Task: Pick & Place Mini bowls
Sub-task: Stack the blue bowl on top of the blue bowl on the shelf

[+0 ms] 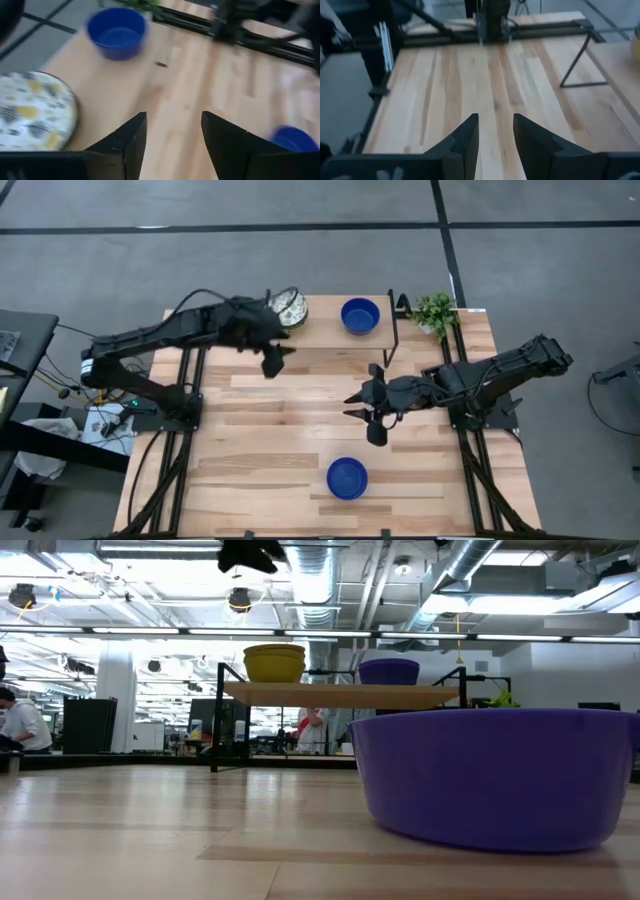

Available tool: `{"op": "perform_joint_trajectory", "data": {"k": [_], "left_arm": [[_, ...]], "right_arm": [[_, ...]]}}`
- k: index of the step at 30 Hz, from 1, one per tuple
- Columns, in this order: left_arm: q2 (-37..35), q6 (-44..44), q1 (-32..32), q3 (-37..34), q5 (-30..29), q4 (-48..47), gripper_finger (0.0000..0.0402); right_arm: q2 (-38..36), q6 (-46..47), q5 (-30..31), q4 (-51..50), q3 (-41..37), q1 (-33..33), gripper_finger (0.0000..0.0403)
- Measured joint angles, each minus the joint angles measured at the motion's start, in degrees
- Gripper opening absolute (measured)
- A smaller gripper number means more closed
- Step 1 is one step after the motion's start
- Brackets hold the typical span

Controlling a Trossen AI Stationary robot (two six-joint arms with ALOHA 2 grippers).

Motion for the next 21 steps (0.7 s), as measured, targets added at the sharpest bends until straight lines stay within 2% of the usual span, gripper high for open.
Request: {"op": "perform_joint_trajectory", "data": {"k": [6, 11, 16, 21], "left_arm": [[-6.61, -7.07, -9.10, -8.77, 0.22, 1.91, 0.0176], [-11.43, -12.68, -17.41, -18.09, -0.36, 10.13, 0.0170], [-14.66, -15.08, -25.05, -26.93, -4.20, 19.14, 0.0167], [-16.75, -16.72, -30.50, -35.09, -7.17, 24.53, 0.0165]], "right_arm": [[0.00, 1.75, -0.03, 5.53, 0.00, -0.50, 0.0113], [0.00, 8.42, 0.07, 6.86, 0.00, -2.43, 0.0113], [0.00, 16.52, 0.25, 4.22, 0.00, -3.42, 0.0113], [0.04, 23.68, 0.22, -3.59, 0.00, -1.64, 0.0113]]}}
